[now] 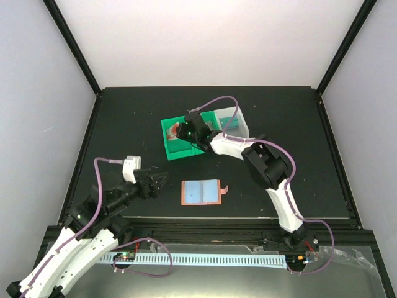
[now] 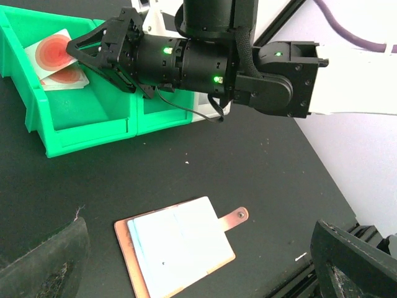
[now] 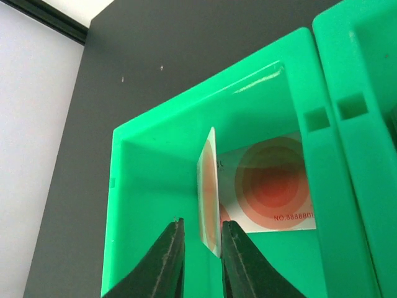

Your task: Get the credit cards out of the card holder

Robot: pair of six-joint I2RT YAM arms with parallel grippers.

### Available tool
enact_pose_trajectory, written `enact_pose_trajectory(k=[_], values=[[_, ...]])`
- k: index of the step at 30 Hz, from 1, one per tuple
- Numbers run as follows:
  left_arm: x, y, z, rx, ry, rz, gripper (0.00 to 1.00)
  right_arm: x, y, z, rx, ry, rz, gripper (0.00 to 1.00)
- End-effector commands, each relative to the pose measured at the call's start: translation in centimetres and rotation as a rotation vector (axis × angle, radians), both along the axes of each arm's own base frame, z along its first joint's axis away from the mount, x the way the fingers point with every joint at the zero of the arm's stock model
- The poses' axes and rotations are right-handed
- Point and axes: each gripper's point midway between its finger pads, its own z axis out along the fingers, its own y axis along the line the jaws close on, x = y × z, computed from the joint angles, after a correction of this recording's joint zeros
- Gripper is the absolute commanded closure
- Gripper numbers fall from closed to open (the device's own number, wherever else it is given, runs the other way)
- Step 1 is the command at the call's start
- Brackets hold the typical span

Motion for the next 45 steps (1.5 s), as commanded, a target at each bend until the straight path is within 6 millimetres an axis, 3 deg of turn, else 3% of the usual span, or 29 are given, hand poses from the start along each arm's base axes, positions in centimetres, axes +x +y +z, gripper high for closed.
enact_pose_trajectory(k=[1, 12, 16, 23, 28, 35, 40, 45], values=[[0.2, -0.2, -0.5, 0.018, 0.043, 0.002, 0.01, 0.4, -0.8, 2.4, -0.042, -0.037, -0.002, 0.81], [0.9, -1.6, -3.2, 0.082, 0.16, -0.036, 0.01, -1.4, -3.9, 8.2, -0.126, -0.087, 0.066, 0.65], [0.9, -2.6, -4.9, 0.074, 0.204, -0.07, 0.04, -3.6, -5.3, 9.6, -0.138, -0.092, 0.104, 0.64], [1.0, -4.5, -7.8, 0.068, 0.284, -0.147, 0.18, -9.0, -9.0, 9.8, -0.155, -0.061, 0.157, 0.64], [1.2, -6.1, -9.4, 0.039, 0.328, -0.2, 0.19, -13.0, -11.7, 8.6, -0.15, -0.013, 0.185, 0.65], [1.7, -7.3, -11.5, -0.003, 0.361, -0.224, 0.21, -18.5, -14.4, 4.7, -0.147, 0.066, 0.235, 0.65], [2.0, -8.0, -12.7, -0.016, 0.39, -0.234, 0.27, -21.0, -15.5, 1.2, -0.154, 0.131, 0.249, 0.65], [2.2, -8.6, -14.1, -0.017, 0.427, -0.247, 0.3, -22.4, -15.5, -1.0, -0.15, 0.168, 0.268, 0.65]])
